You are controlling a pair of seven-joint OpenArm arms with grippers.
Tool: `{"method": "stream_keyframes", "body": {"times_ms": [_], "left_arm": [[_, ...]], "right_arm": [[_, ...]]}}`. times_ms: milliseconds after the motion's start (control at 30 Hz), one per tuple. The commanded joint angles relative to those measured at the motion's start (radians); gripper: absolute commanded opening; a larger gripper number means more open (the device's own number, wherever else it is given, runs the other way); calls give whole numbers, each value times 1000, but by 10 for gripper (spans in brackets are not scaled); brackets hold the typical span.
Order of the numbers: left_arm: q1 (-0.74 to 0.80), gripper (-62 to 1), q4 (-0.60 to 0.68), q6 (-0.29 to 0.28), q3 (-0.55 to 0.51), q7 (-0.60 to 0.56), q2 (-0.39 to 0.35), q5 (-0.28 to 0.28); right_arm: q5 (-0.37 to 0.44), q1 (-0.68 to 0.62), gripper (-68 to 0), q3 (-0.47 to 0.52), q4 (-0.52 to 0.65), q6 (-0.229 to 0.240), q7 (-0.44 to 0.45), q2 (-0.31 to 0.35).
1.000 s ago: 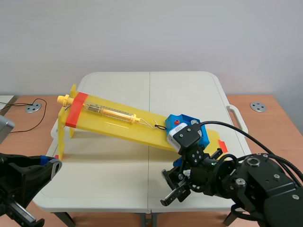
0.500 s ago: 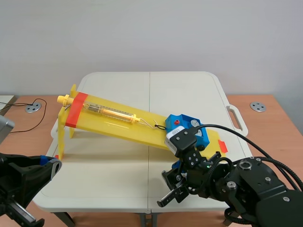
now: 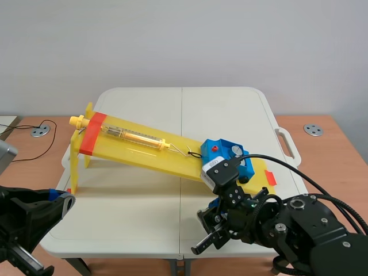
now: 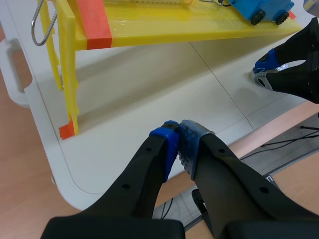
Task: Place the four metal weights on the blue cart on the ramp.
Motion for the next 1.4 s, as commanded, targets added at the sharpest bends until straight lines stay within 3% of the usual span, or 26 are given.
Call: {"method": "stream_keyframes", "body": {"times_ms": [0, 100, 200, 433, 633, 733, 1000, 1200, 1367], "left_arm": [[-18, -580, 72, -29, -10, -86, -4, -51], [-19, -580, 72, -29, -10, -85, -4, -51], [-20, -580, 72, -29, -10, -86, -4, -51], [-20, -580, 72, -29, -10, -86, -4, -51], [-20, -580, 72, -29, -10, -85, -4, -51], [-20, -580, 72, -29, -10, -85, -4, -51], [-20, -580, 72, -29, -10, -85, -4, -51], [-20, -580, 72, -29, -10, -85, -4, -51], [-20, -580, 72, -29, -10, -85, -4, -51]], "right_arm": [[41, 80, -484, -29, 38, -37, 129, -3], [41, 80, -509, -41, 27, -67, 122, -3], [41, 80, -510, -44, 6, -68, 122, -3], [23, 80, -671, -44, -6, -92, 61, 3], [27, 74, -669, -44, 14, -88, 26, 24], [47, 44, -669, -41, 89, -82, 13, 55], [187, -128, -669, 22, 420, -81, -26, 151], [284, -244, -669, 147, 642, -81, -55, 164], [301, -261, -669, 243, 752, -83, -58, 163]]}}
